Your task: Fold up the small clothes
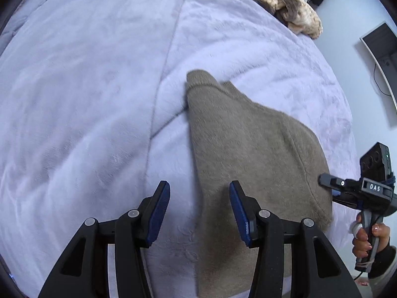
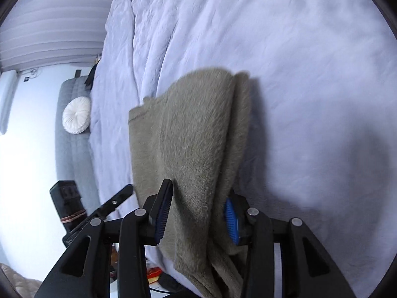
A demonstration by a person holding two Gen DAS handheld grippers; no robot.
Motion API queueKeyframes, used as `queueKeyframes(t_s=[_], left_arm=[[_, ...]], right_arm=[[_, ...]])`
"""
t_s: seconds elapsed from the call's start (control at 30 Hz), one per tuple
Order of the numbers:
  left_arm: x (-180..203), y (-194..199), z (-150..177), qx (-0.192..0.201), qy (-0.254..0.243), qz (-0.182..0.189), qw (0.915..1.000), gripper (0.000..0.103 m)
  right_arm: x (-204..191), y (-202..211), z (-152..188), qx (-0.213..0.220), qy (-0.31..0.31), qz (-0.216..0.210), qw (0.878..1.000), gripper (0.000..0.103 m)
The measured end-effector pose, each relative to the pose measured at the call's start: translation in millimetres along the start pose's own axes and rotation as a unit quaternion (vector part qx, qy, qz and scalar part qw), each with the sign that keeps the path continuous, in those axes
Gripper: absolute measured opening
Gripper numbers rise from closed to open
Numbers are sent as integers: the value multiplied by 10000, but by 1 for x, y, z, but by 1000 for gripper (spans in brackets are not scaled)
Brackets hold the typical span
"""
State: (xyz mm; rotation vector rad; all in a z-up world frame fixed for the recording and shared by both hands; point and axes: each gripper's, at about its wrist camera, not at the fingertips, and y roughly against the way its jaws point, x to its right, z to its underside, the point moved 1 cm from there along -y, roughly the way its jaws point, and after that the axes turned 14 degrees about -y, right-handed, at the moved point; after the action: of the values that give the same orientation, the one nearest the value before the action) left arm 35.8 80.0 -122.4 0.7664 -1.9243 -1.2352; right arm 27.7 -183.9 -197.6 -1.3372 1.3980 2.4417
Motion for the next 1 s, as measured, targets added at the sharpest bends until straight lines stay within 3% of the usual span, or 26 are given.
queueKeyframes(t_s=[0.1, 0.23, 0.3, 0.37, 0.5, 0.57, 0.7, 0.83, 1.0], left_arm=[[2, -13, -6, -100, -63, -137, 9998, 51], [7, -32, 1, -159, -228, -277, 9992, 51], [9, -34, 3, -146, -258, -373, 9989, 51], [12, -31, 2, -141, -323, -475, 9983, 51], [14, -25, 3, -213, -429, -606, 9970, 51], [13, -20, 6, -240, -379, -584, 9973, 51], [17, -15, 13, -361, -355, -590, 9970, 51], [22, -11, 25, -484, -368, -618, 9962, 51], [24, -6, 33, -622, -323, -600, 9957, 51]], right_arm=[[-13, 9, -10, 221, 221, 493, 9983, 24], [-21, -5, -15, 510, 790, 1439, 9851, 23], [-10, -17, -12, 555, 811, 1631, 9817, 26], [-9, -13, -13, 658, 668, 1670, 9815, 31], [-22, 12, 1, 930, 769, 1959, 9732, 31], [-29, 25, 13, 954, 806, 1884, 9741, 30], [-36, 38, 48, 743, 976, 1603, 9794, 28], [-44, 17, 76, 455, 1165, 1549, 9800, 28], [-25, -12, 81, 100, 962, 1753, 9798, 28]])
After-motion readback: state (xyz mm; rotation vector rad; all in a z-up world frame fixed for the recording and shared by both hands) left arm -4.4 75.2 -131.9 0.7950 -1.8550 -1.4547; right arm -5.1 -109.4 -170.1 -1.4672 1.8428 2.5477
